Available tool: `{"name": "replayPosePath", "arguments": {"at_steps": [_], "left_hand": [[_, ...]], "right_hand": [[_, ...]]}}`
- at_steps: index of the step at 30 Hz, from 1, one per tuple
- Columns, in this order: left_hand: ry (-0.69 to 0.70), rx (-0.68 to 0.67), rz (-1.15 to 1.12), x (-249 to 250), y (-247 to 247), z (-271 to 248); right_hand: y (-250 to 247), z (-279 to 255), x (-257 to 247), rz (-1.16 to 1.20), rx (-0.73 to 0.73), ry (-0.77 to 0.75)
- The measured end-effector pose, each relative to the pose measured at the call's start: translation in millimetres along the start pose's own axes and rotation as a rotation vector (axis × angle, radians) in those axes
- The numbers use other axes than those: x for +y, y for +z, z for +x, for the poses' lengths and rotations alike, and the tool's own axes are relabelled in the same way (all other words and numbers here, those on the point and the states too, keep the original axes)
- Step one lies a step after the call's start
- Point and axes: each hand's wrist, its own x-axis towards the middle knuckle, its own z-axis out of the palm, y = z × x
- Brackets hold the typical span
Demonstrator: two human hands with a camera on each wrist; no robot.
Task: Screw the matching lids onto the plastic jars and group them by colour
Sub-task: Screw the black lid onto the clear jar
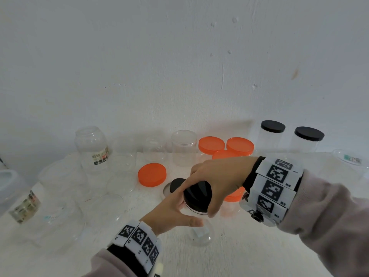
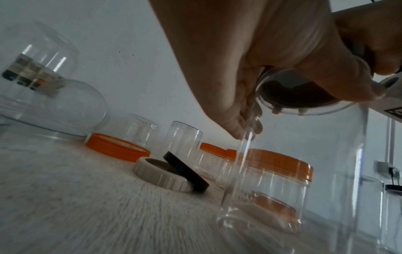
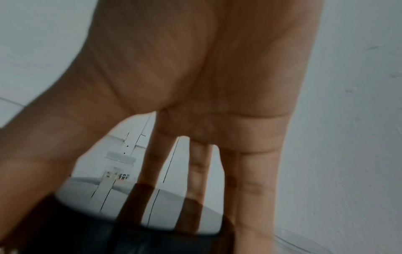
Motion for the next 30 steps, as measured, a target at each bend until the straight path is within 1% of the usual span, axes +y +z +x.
{"name": "replayPosePath", "arguments": {"at_steps": [3,6,11,13,14,17,19,25,30], "left_hand": [[-0.012,0.044,0.001,-1,5,-3],[-0.054,0.096,0.003,-2,8,-7],[-0.072,0.102,0.018,1,10,-10],[-0.067,0.097,0.026,1,10,-10],[-0.067,0.096,0.029,0,10,-10],[-0.073,0.092,0.041,-1,9,-11],[-0.075,0.092,0.051,-2,10,-11],[-0.069,0.122,0.063,-3,12,-13],[-0.072,0.144,0.06,-2,14,-14]], "right_hand": [[6,0,1,-0.034,0.091,0.027],[13,2,3,-0.056,0.187,0.091],[19,6,-2,-0.043,0.207,0.194],[18,6,-6,-0.024,0.192,0.217],[16,5,-7,-0.014,0.158,0.225],[8,2,-8,-0.005,-0.005,0.219],[5,0,-8,-0.021,-0.03,0.187],[5,-2,-6,-0.065,0.096,0.114],[16,0,-3,-0.079,0.22,0.149]]}}
